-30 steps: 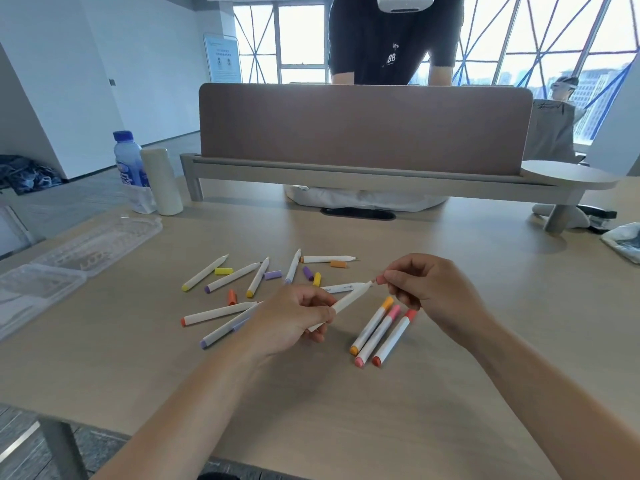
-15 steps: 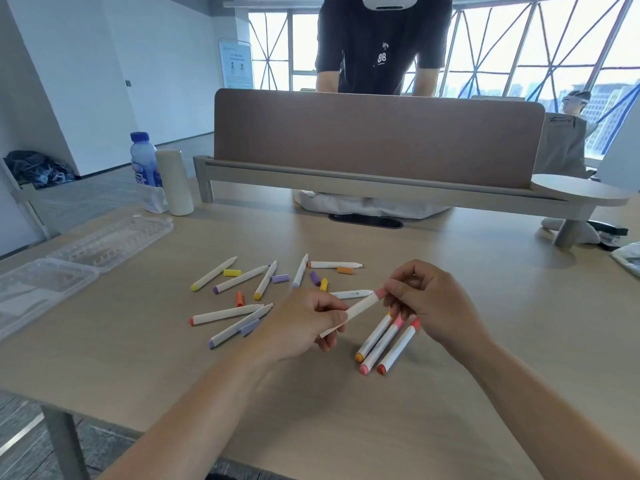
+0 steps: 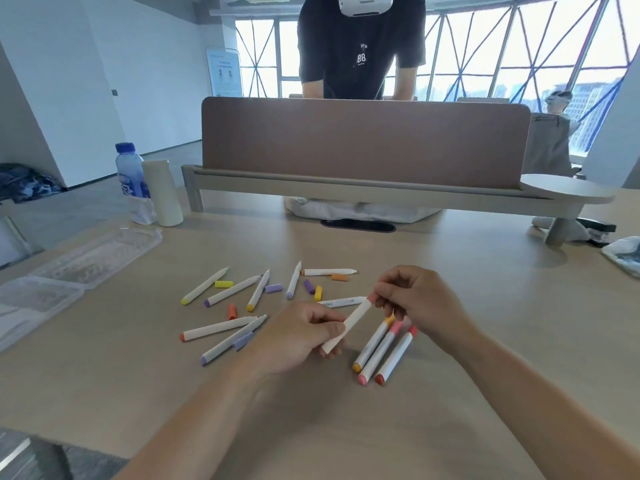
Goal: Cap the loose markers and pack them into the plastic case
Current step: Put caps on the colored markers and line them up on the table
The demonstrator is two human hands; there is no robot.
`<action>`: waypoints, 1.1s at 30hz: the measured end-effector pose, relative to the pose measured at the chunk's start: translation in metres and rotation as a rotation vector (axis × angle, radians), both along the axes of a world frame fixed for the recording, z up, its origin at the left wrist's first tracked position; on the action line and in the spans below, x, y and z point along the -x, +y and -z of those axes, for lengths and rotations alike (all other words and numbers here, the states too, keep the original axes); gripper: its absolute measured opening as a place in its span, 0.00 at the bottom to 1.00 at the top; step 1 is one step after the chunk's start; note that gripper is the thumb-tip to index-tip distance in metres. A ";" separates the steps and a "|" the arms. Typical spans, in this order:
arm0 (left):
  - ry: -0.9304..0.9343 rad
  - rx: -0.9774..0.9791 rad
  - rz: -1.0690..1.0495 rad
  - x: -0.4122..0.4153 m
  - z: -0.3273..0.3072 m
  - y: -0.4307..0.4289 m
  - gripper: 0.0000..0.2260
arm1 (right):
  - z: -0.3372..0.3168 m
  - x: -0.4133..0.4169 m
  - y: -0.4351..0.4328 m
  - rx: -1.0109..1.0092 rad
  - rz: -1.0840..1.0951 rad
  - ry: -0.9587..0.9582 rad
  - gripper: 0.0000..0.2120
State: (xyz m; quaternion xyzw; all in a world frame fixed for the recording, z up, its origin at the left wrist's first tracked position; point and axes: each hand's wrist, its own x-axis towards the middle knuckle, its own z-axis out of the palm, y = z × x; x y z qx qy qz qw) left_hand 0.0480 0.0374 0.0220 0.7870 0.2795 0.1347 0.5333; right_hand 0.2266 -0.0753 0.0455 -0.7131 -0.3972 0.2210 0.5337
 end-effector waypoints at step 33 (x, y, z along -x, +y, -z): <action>0.437 -0.753 -0.108 -0.057 0.010 0.034 0.08 | 0.018 -0.053 0.020 0.210 0.181 -0.241 0.14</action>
